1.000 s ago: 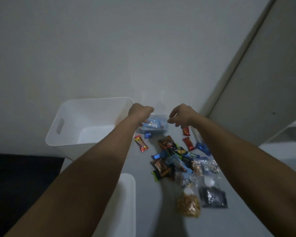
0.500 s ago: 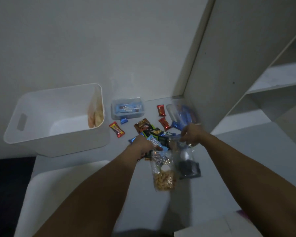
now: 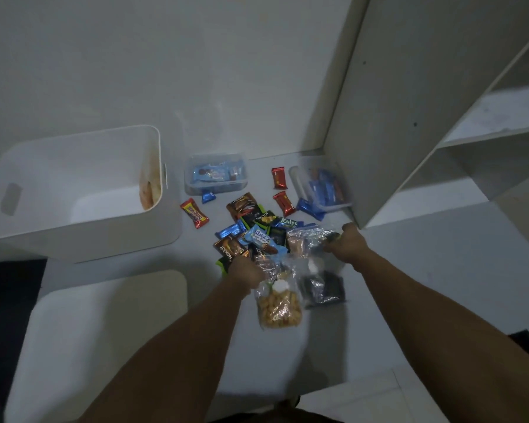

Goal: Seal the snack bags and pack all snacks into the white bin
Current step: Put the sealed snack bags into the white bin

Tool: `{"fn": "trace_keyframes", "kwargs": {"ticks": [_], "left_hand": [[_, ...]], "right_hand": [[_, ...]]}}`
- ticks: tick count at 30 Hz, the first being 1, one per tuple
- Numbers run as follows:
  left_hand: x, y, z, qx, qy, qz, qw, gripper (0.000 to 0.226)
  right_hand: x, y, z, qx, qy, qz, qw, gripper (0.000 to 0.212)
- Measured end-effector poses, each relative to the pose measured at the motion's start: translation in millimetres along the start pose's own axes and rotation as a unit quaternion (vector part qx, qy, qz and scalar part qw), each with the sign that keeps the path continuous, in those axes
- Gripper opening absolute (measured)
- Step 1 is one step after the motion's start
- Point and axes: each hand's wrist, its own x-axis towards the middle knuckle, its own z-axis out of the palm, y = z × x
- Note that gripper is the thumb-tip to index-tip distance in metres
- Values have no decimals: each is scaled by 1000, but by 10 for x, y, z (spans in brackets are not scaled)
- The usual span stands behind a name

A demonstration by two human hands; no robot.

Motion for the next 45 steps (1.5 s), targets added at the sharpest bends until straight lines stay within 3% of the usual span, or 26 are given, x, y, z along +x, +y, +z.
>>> {"fn": "trace_keyframes", "kwargs": {"ticks": [3, 6, 9, 13, 16, 20, 26, 31, 36, 45], "left_hand": [[-33, -34, -92, -26, -59, 6, 998, 35], [-84, 7, -265, 18, -128, 35, 991, 17], [-172, 169, -467, 51, -139, 58, 987, 25], [-258, 278, -755, 31, -192, 50, 980, 19], [-318, 339, -1002, 82, -147, 73, 983, 32], [-494, 511, -1430, 180, -117, 119, 969, 30], [-828, 725, -2211, 164, -37, 171, 971, 7], [-1149, 783, -2873, 101, 24, 166, 981, 16], [-1337, 675, -3430, 10, 80, 150, 985, 19], [-1172, 297, -3808, -100, 173, 137, 970, 23]], "right_hand": [[28, -14, -71, 48, -35, -4, 998, 43], [20, -142, -246, 39, -153, -12, 987, 16], [-34, -422, -462, -52, -237, -43, 969, 18], [-203, -870, -667, -131, -301, -79, 941, 24], [-306, -1186, -805, -144, -307, -108, 935, 25], [-476, -1647, -989, -130, -282, -162, 937, 15], [-817, -2422, -1081, -51, -172, -261, 948, 4], [-1146, -3042, -975, 4, -90, -322, 942, 7], [-1397, -3545, -672, 73, -51, -328, 941, 17], [-1633, -3961, 151, 109, -71, -310, 942, 24]]}}
